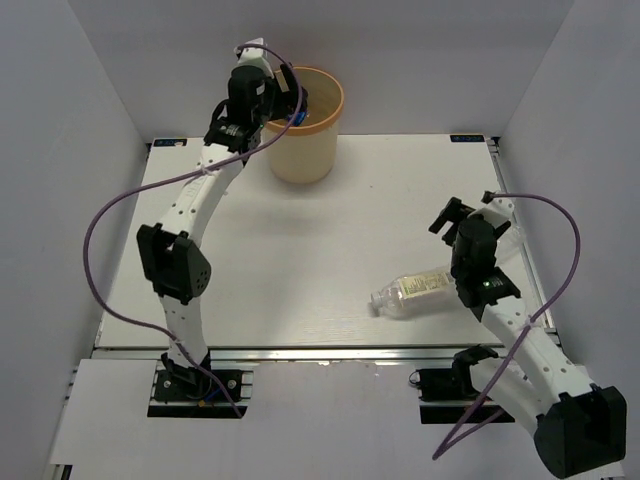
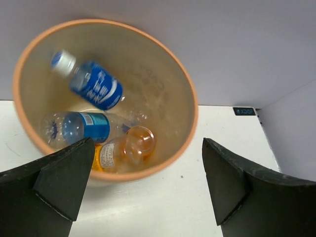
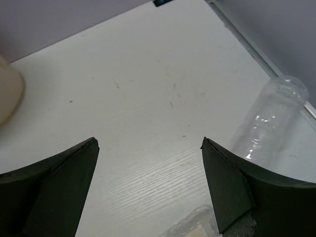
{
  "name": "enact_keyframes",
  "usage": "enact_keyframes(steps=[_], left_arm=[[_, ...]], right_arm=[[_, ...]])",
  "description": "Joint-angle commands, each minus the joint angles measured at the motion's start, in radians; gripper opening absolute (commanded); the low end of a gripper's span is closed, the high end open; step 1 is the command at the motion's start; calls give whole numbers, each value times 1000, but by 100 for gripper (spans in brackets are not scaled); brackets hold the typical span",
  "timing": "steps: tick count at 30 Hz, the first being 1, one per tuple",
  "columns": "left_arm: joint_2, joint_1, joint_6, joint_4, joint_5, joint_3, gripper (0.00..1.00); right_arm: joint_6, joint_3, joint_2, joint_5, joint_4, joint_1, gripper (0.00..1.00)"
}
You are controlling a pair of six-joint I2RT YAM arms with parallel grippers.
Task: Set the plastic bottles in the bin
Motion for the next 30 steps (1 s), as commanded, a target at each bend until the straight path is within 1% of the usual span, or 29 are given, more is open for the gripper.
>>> enact_keyframes(steps=[1,2,3,4,5,6,7,8,9,10,11,13,14,17,20,22,26,27,30], left_arm=[[-222,3,38,-6,12,-75,98],[-258,3,47,26,15,-125,98],[-298,3,50,57,18,-190,98],[-344,3,53,90,22,-344,98],[-441,3,59,132,22,-427,98],[-492,3,58,203,0,-509,98],[-542,3,58,234,-15,-661,98],[-633,3,56,286,-30,-730,98],[-674,5,49,302,-88,-790,98],[-710,6,37,304,-118,-884,98],[-764,8,33,304,-144,-923,98],[-794,11,33,295,-207,-983,98],[-801,14,39,258,-215,-994,98],[-809,34,50,226,-216,-1029,98],[-800,75,40,210,-178,-1040,98],[-788,110,27,207,-155,-1043,98],[-774,166,1,207,-106,-1059,98],[-771,175,-2,207,-94,-1066,98],[-761,193,-7,204,-74,-1074,98]], right_arm=[[84,88,59,-27,-132,-105,89],[96,95,76,-79,-160,-133,89],[105,103,113,-99,-194,-163,89],[111,112,133,-124,-212,-224,89],[123,138,154,-145,-238,-257,89],[131,152,197,-168,-263,-288,89],[134,164,219,-161,-312,-329,89],[136,187,239,-103,-330,-334,89],[142,191,275,-73,-343,-343,89],[142,194,289,-50,-346,-346,89],[144,201,306,-38,-346,-346,89],[148,217,348,-55,-350,-407,90],[148,221,360,-61,-349,-420,90],[168,241,414,-62,-337,-463,89],[173,269,460,-107,-324,-522,89],[170,289,483,-107,-311,-559,89],[136,287,546,-136,-225,-581,89],[127,284,558,-145,-179,-582,89],[119,298,619,-167,-145,-587,89]])
